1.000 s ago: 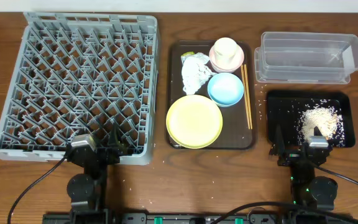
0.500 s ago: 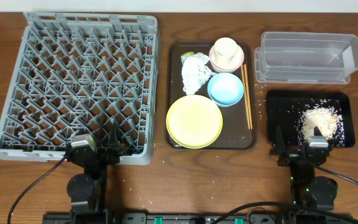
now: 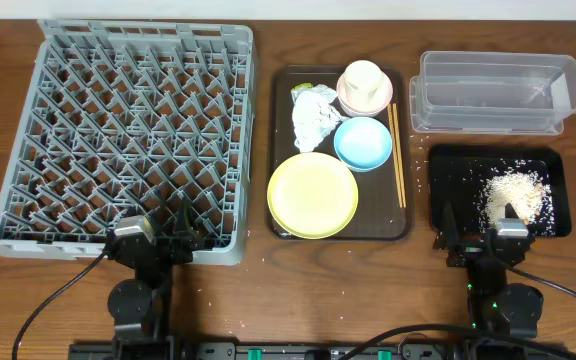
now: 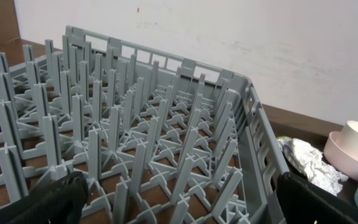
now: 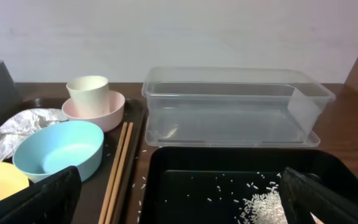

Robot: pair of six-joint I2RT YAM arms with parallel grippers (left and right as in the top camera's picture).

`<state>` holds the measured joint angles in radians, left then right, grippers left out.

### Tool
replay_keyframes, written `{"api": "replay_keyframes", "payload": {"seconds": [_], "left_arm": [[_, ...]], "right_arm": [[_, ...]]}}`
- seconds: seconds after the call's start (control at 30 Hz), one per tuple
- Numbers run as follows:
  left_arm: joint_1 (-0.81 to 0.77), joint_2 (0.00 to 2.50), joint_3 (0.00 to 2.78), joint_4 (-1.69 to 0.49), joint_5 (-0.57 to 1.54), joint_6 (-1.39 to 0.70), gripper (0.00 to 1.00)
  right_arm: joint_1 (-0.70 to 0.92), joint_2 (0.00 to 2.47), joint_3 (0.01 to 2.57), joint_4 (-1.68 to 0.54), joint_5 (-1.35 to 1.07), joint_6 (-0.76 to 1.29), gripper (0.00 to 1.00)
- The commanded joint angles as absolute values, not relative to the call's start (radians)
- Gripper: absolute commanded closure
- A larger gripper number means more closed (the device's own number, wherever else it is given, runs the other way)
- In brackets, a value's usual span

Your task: Sort waste into correct bins and load items into the dishwasher

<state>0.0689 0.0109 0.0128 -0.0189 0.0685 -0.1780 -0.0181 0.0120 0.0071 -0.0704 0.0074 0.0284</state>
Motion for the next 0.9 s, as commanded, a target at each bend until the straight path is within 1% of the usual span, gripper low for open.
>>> {"api": "replay_keyframes", "payload": {"seconds": [0.0,0.73,0.87], "left_arm": [[0.066,0.004,0.004,-0.064,0.090,-0.157,0.02],[0.066,0.004,0.004,-0.063,0.096,-0.159,0.02],[0.066,0.004,0.004,-0.051,0.205,-0.290,0.02]], "right_arm": [[-0.007,0.008,0.006,-0.075,0.002,0.010,0.01],[-0.007,0.008,0.006,-0.075,0.002,0.010,0.01],[-0.007,0.008,0.006,-0.075,0.002,0.010,0.01]]}}
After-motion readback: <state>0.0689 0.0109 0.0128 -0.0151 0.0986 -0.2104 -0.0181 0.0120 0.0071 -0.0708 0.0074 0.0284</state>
